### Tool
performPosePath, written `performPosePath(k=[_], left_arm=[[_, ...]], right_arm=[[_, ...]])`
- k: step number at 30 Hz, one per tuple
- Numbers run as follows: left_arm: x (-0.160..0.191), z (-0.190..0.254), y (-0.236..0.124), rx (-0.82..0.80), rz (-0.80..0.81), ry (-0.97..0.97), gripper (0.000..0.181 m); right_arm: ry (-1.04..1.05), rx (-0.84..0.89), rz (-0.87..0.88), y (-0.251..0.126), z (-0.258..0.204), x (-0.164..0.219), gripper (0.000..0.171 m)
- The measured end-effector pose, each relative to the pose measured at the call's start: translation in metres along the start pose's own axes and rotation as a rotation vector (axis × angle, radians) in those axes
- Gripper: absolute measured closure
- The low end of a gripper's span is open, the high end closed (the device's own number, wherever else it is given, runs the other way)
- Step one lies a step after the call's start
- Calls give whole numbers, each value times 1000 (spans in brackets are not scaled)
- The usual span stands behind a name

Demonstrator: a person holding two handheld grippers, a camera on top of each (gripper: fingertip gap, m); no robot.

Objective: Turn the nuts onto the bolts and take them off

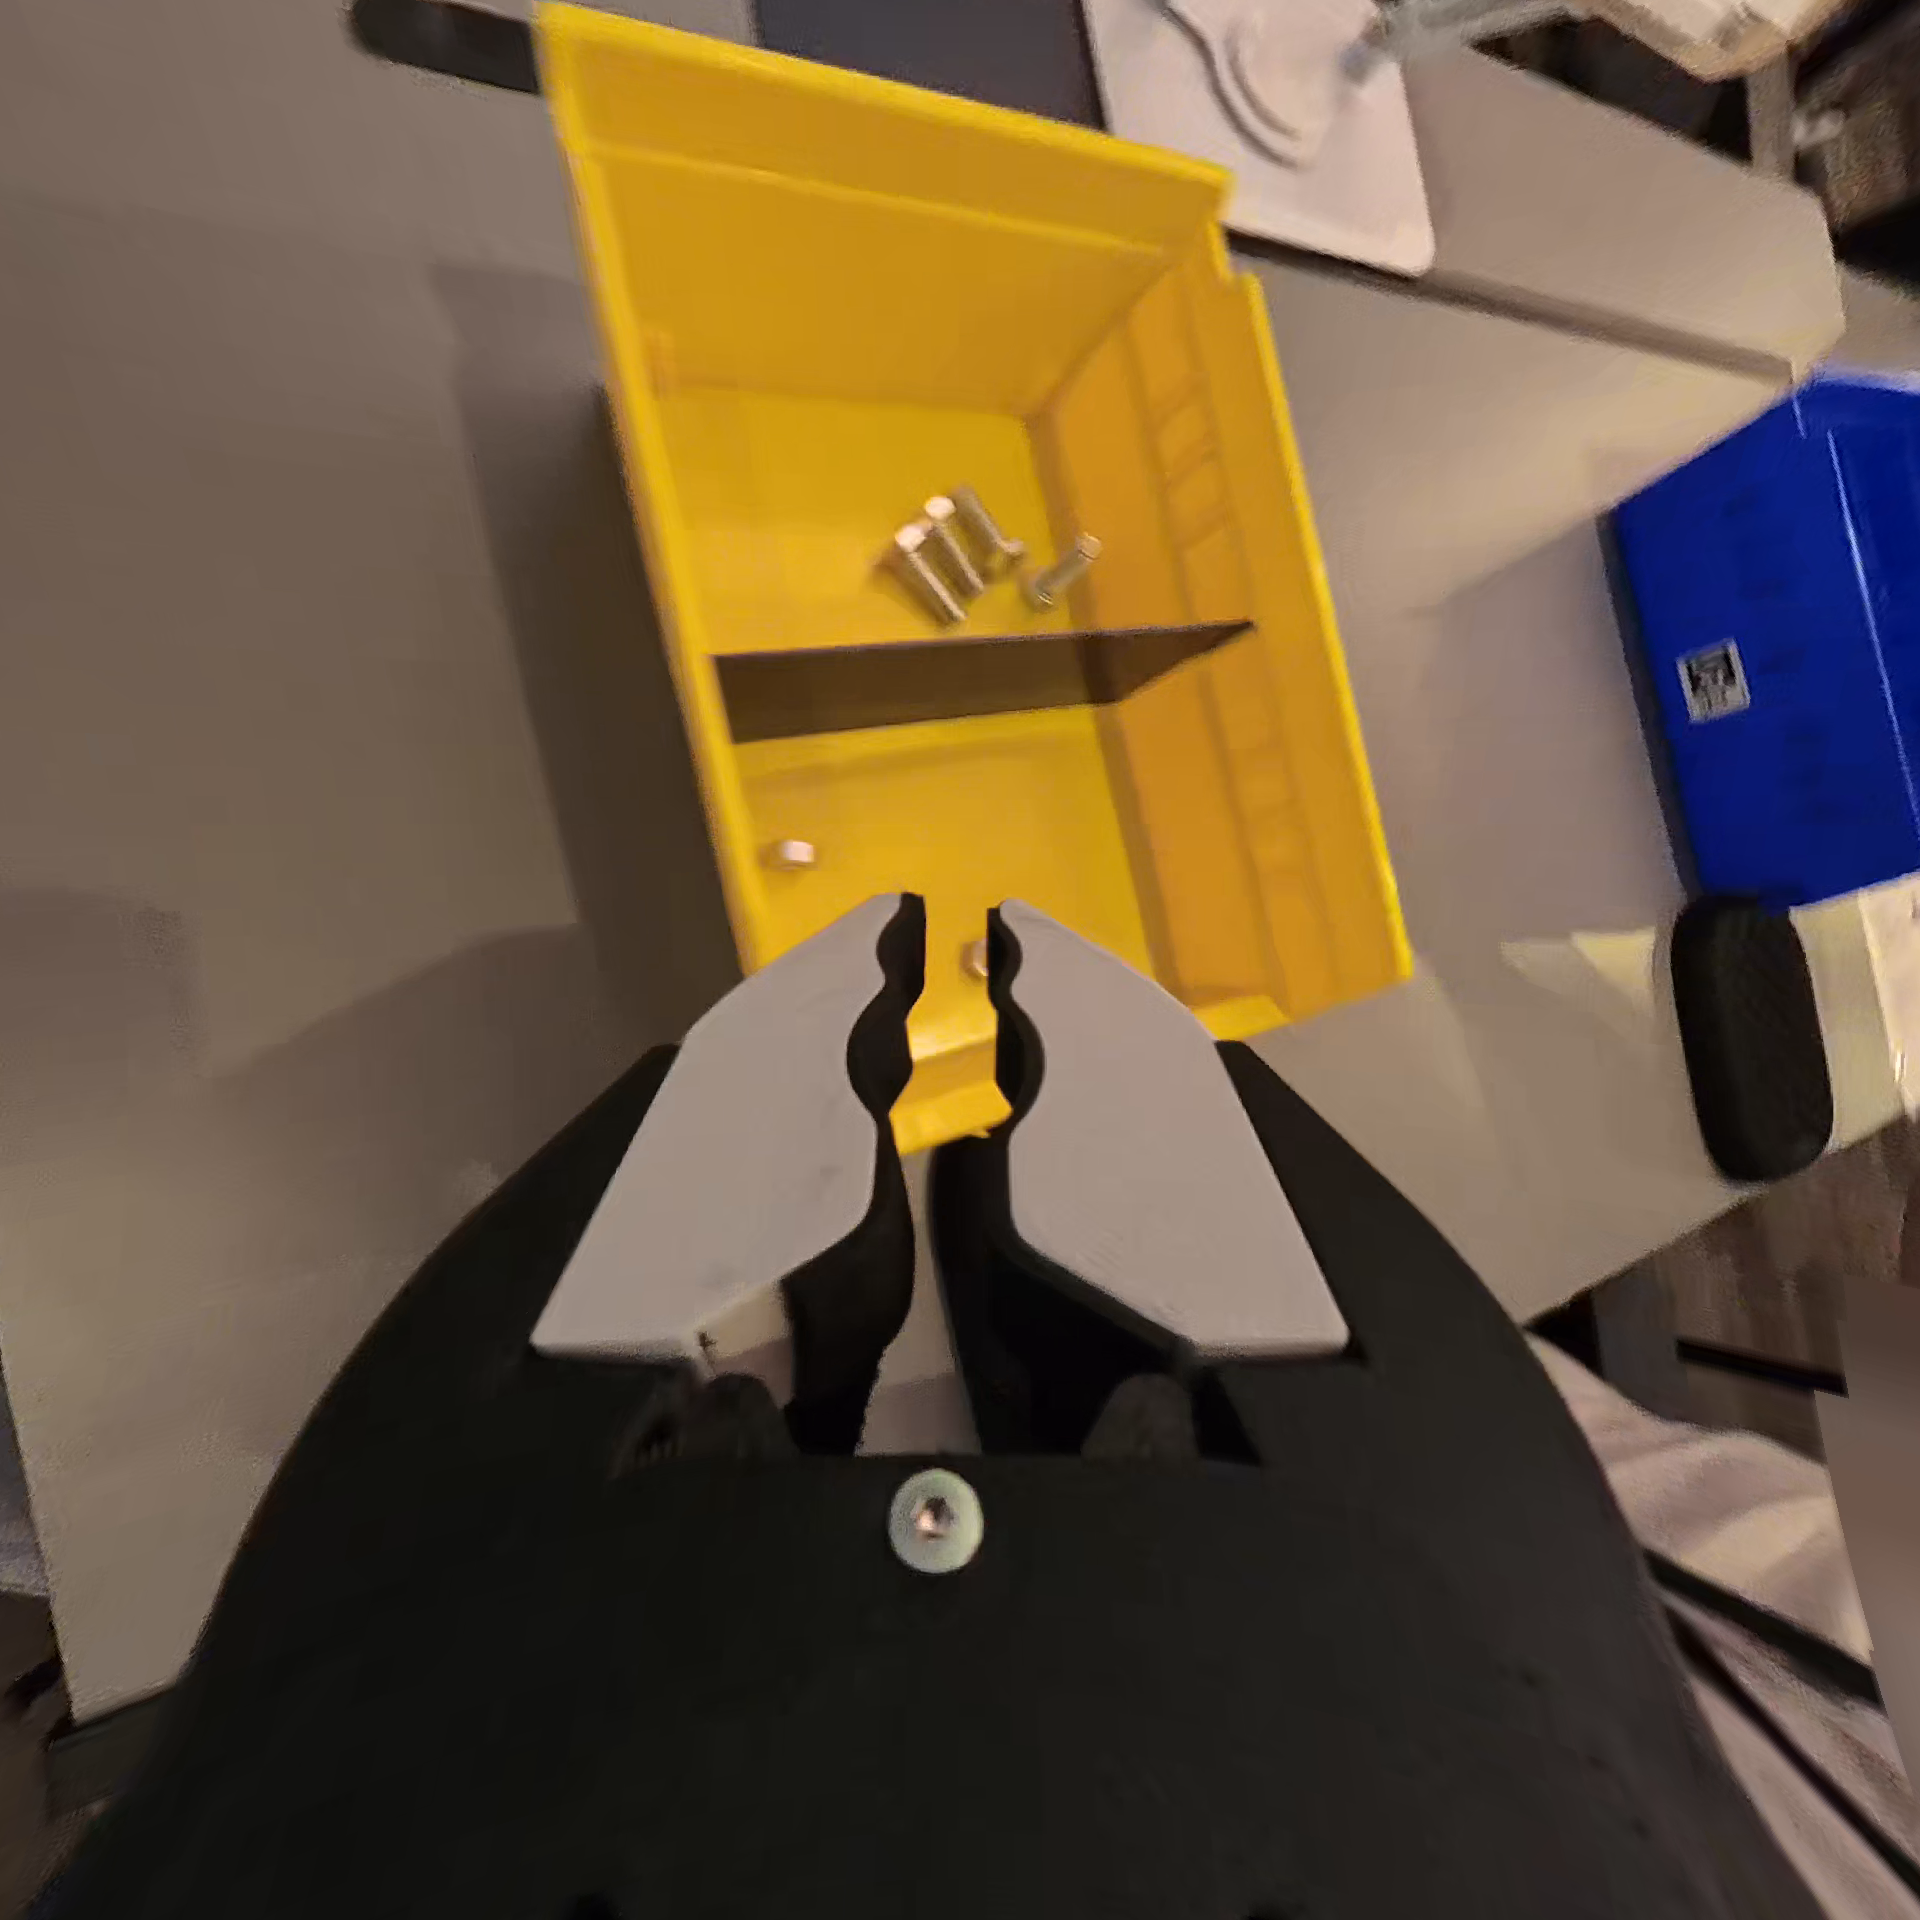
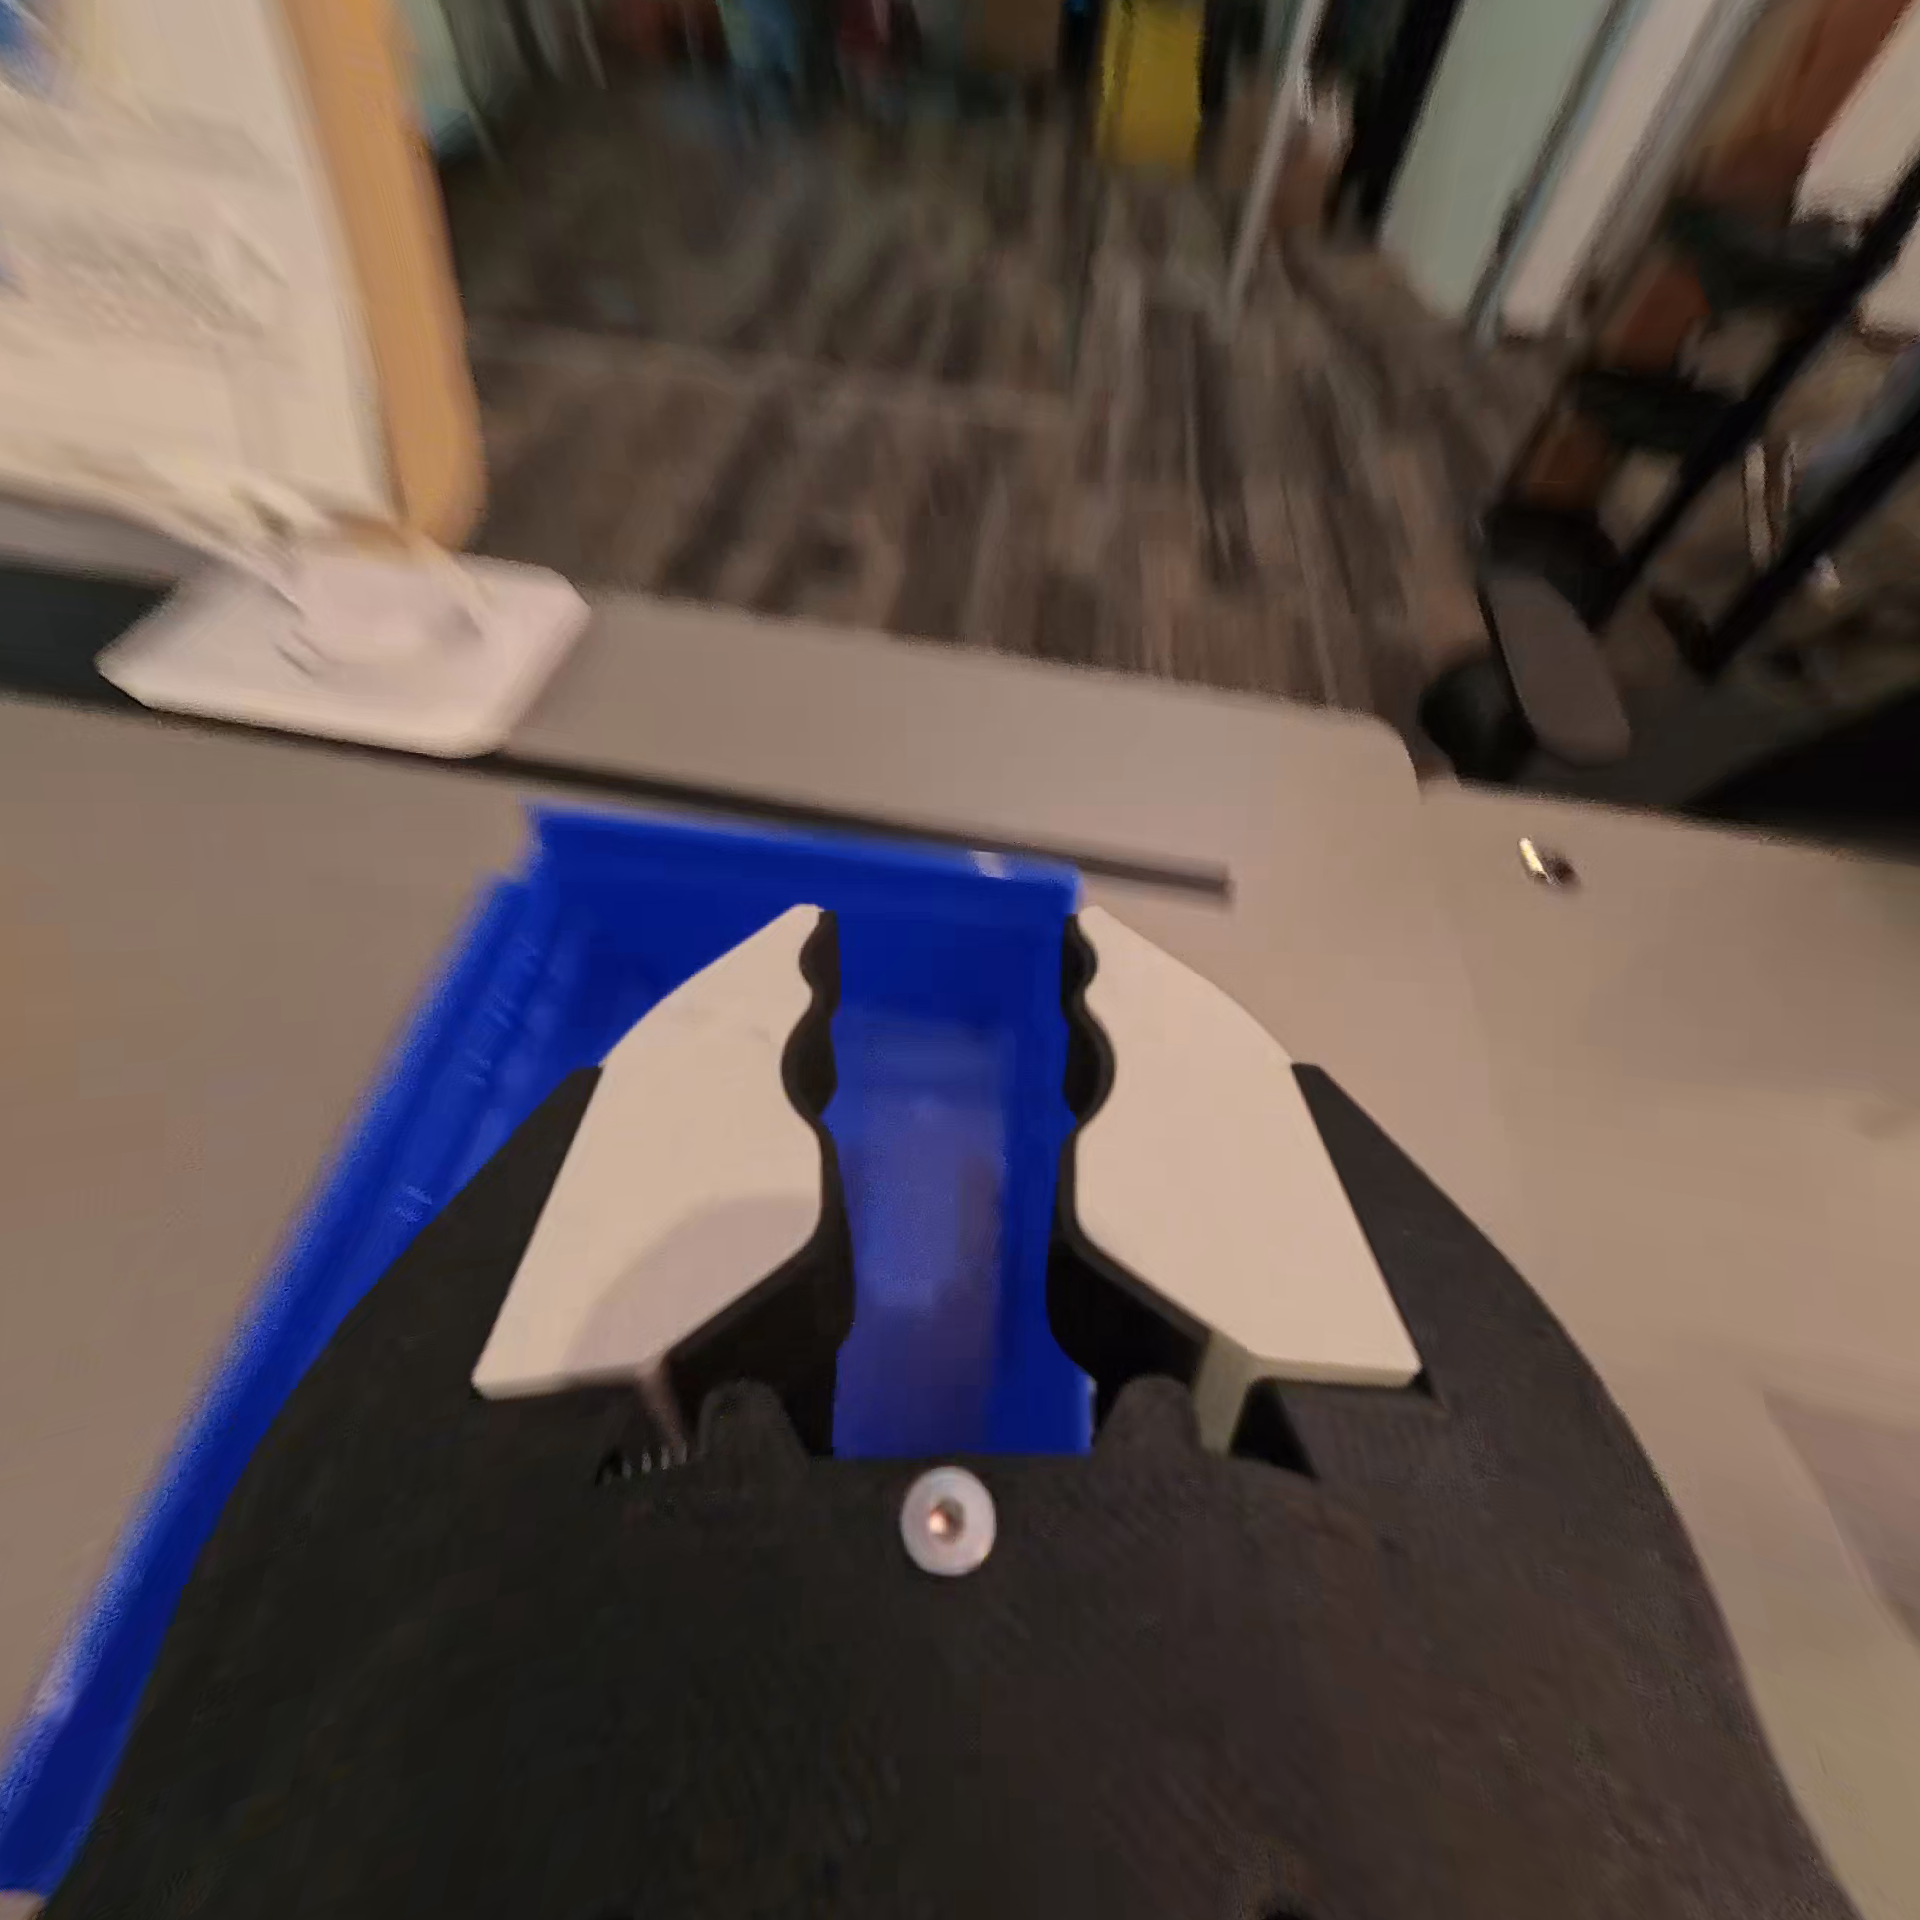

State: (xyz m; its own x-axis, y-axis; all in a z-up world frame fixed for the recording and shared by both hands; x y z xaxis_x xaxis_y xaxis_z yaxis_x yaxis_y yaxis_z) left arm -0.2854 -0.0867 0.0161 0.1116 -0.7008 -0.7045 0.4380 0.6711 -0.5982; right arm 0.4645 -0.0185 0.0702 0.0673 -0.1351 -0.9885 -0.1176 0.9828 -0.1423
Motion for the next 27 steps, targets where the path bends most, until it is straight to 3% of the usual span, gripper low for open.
performPosePath(k=[4,6,10,17,27], left_arm=[[36,37,17,32,-286,109,166],[53,42,32,6,-444,186,168],[54,49,63,-29,-561,231,168],[92,47,92,-65,-887,275,161],[103,30,108,-196,-987,368,156]], right_arm=[[132,-239,303,-12,-68,-69,129],[180,-356,377,-19,-102,-93,129],[190,-558,431,-30,-163,-119,127],[44,-660,404,-37,-210,-112,123],[41,-695,389,-36,-205,-107,122]])
Point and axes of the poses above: each gripper's, where its closed fingertips meet, y out along the fingers, x out of its underside, z = x × y across the jaws, the point moved 2 cm from there along -y, back along the fingers, and after that the axes turned 11 degrees about z, right-handed, at the moved point
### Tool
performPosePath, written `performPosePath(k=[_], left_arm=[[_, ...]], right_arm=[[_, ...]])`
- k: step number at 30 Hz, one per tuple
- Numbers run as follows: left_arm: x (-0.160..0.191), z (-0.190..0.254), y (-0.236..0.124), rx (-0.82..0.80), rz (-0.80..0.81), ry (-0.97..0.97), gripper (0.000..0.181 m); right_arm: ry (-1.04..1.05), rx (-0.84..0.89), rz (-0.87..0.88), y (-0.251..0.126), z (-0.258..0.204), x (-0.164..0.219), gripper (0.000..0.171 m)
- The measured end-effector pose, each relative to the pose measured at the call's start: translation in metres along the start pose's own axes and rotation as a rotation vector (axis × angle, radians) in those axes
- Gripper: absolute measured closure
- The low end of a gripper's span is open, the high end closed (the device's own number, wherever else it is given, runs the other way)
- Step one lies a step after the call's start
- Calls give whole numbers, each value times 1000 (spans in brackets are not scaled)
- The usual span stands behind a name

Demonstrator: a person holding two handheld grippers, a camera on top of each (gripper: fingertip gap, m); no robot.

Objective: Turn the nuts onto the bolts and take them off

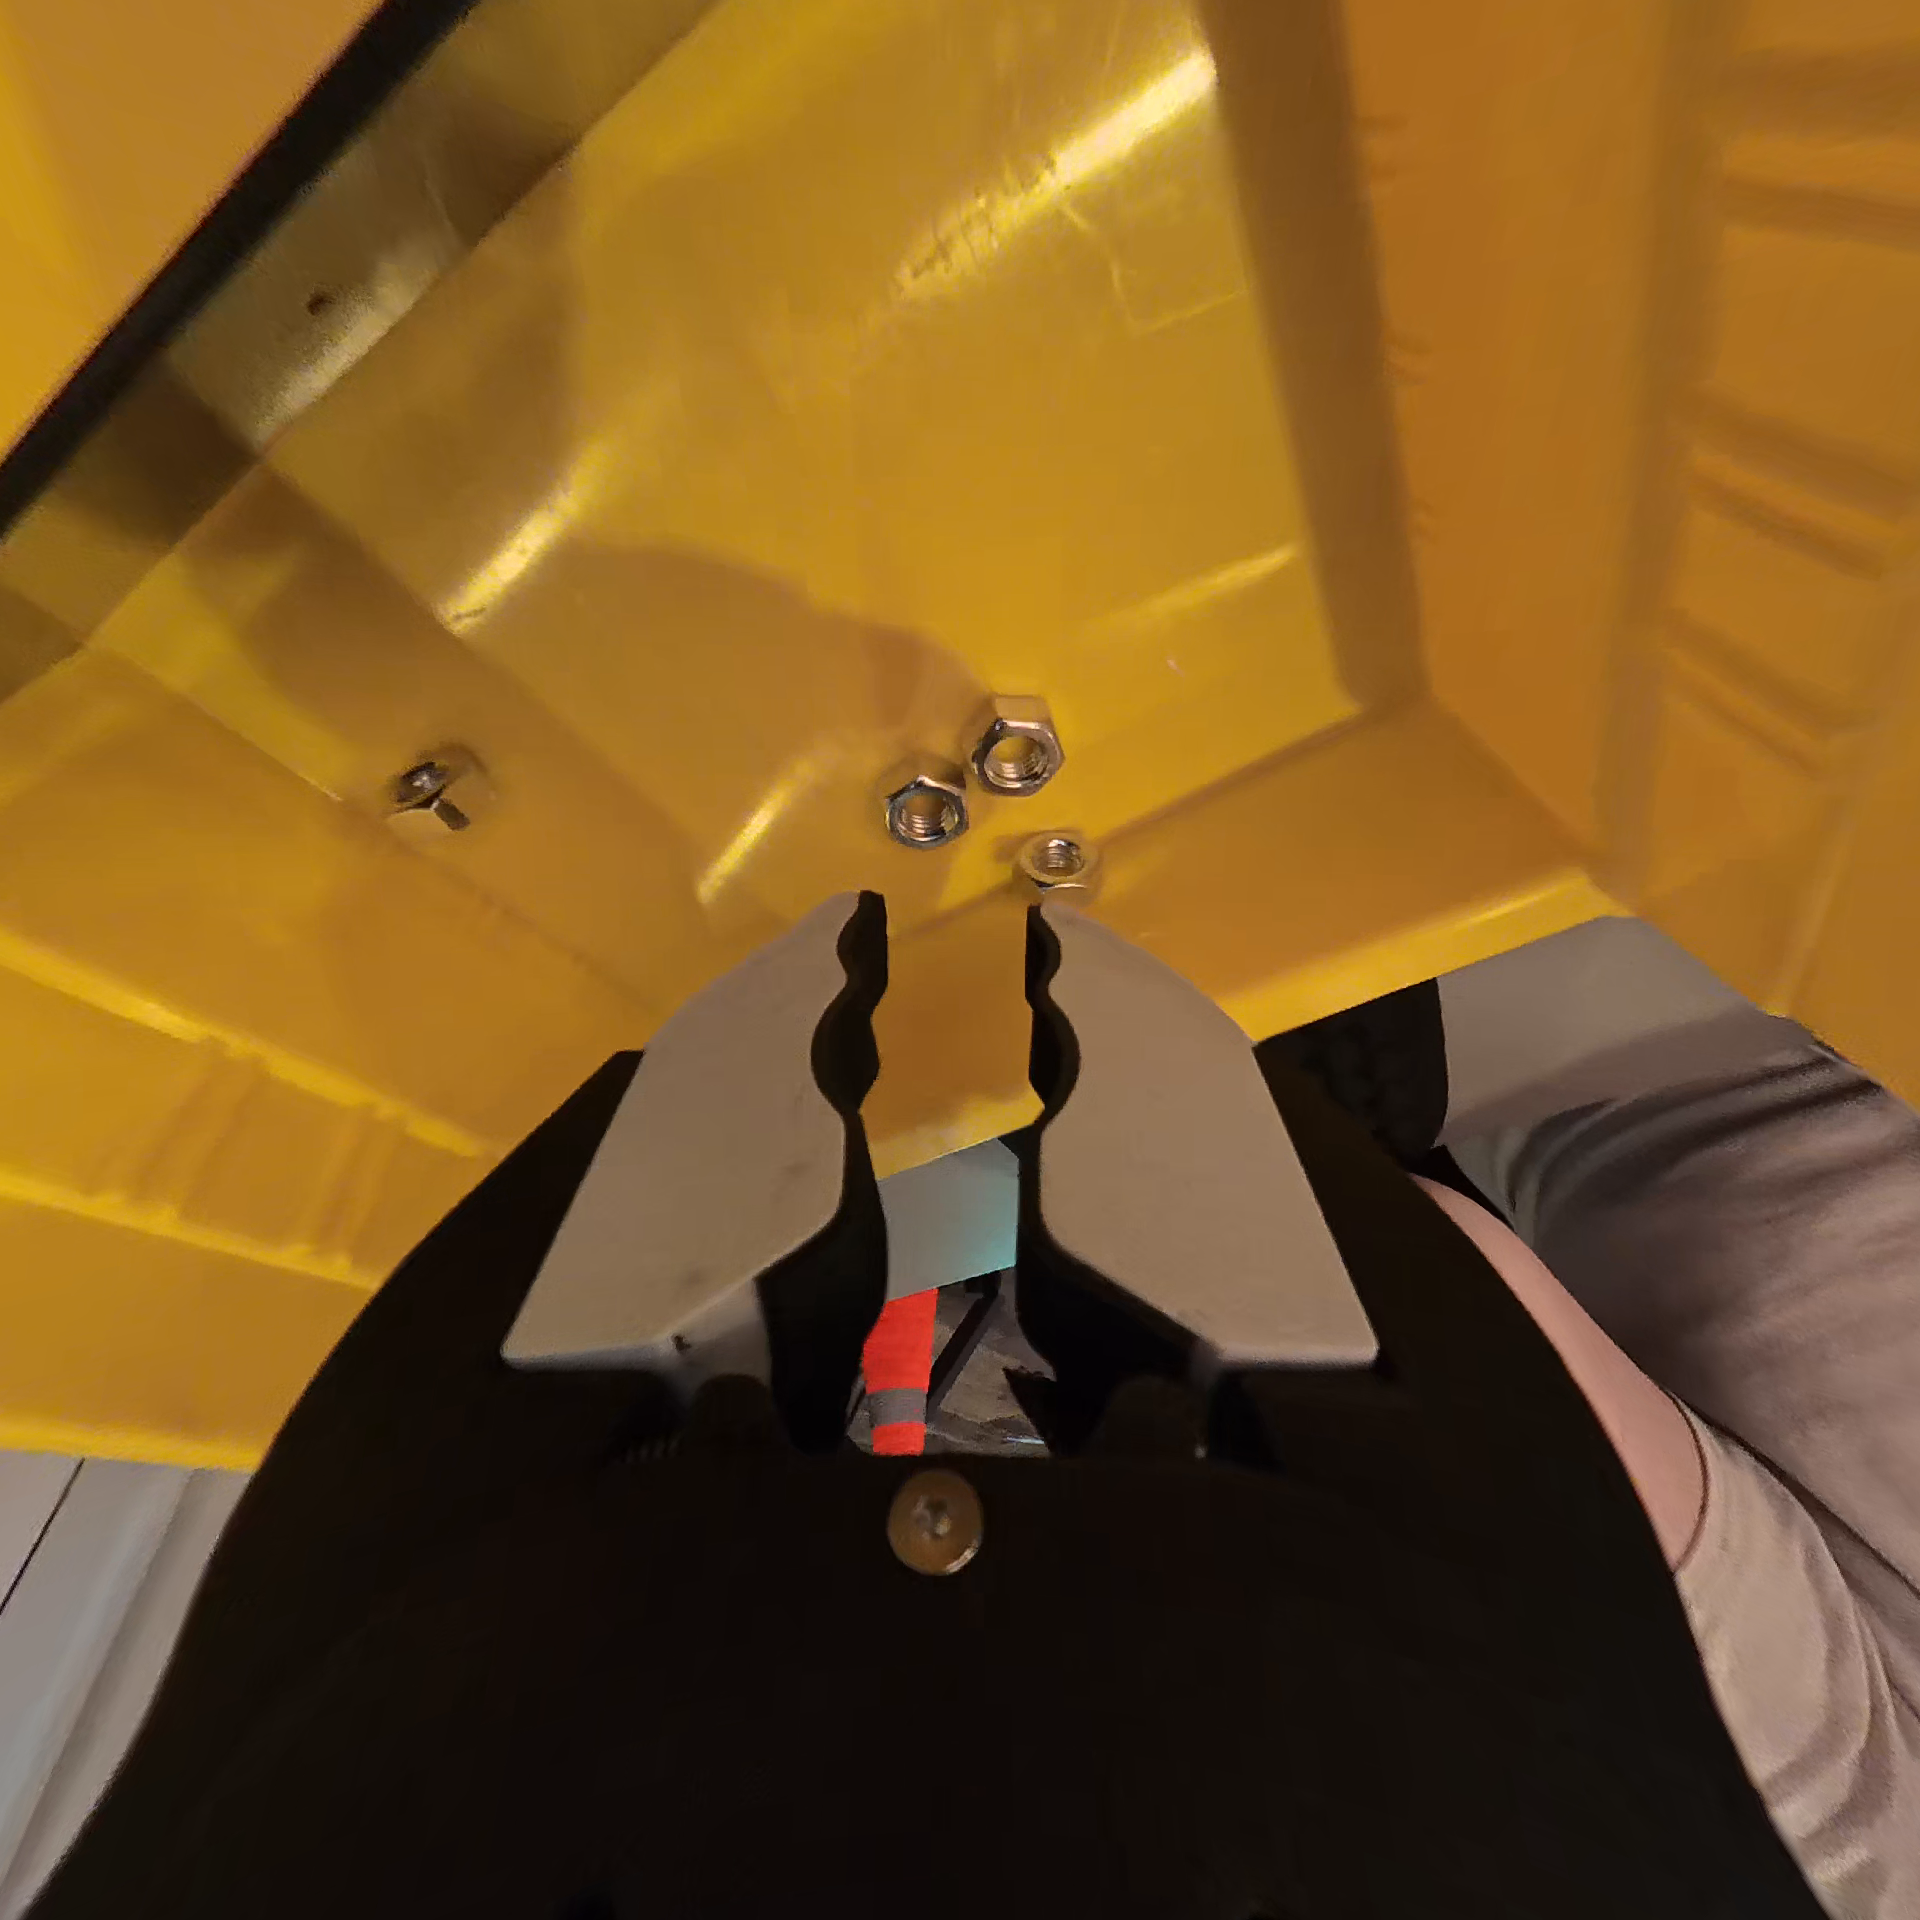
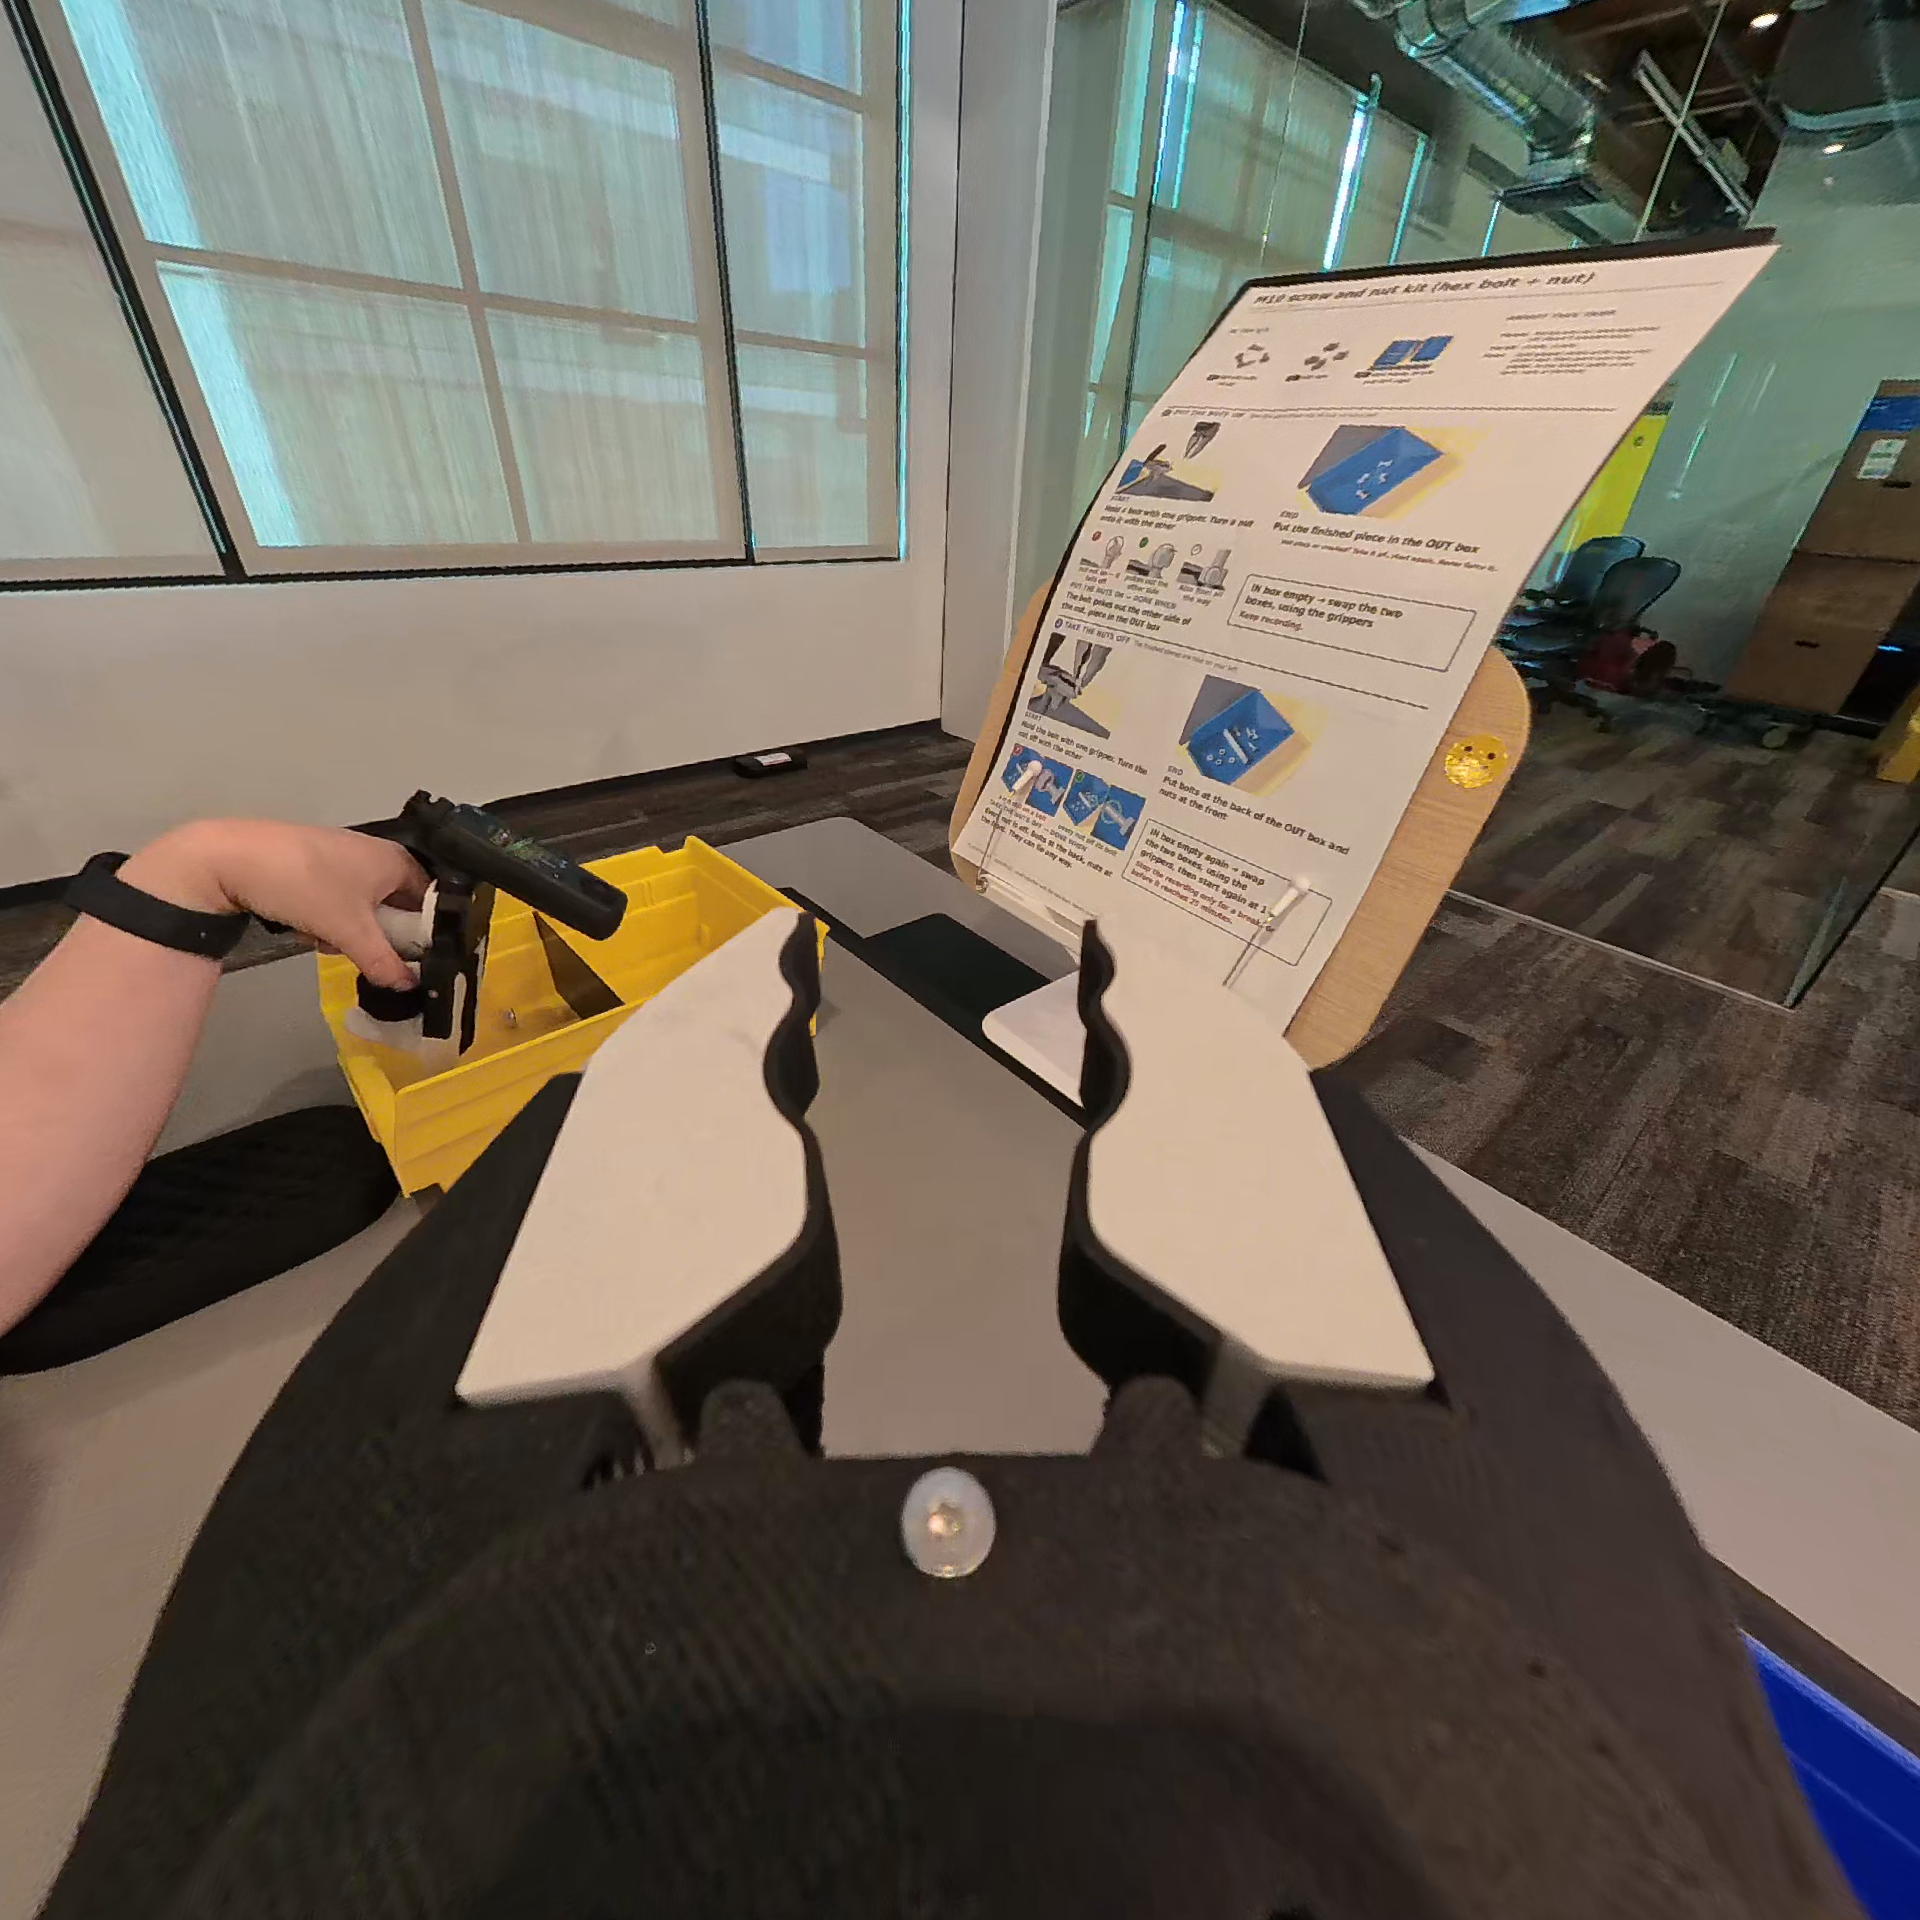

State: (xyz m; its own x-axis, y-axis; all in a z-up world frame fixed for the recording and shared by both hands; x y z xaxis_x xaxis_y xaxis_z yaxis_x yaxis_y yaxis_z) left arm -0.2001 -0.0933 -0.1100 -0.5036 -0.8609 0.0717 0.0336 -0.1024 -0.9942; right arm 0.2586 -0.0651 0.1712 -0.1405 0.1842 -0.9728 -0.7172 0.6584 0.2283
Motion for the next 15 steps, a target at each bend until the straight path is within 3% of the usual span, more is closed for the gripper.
performPosePath(k=[15], left_arm=[[-3,-9,21,40,-53,59,158]], right_arm=[[10,29,14,-13,8,-6,122]])
Point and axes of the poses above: each gripper's, where its closed fingertips meet, y out along the fingers, x out of its underside, z = x × y across the jaws, the point moved 2 cm from there along -y, back along the fingers, and after that the axes turned 11 degrees about z, right-handed, at the moved point
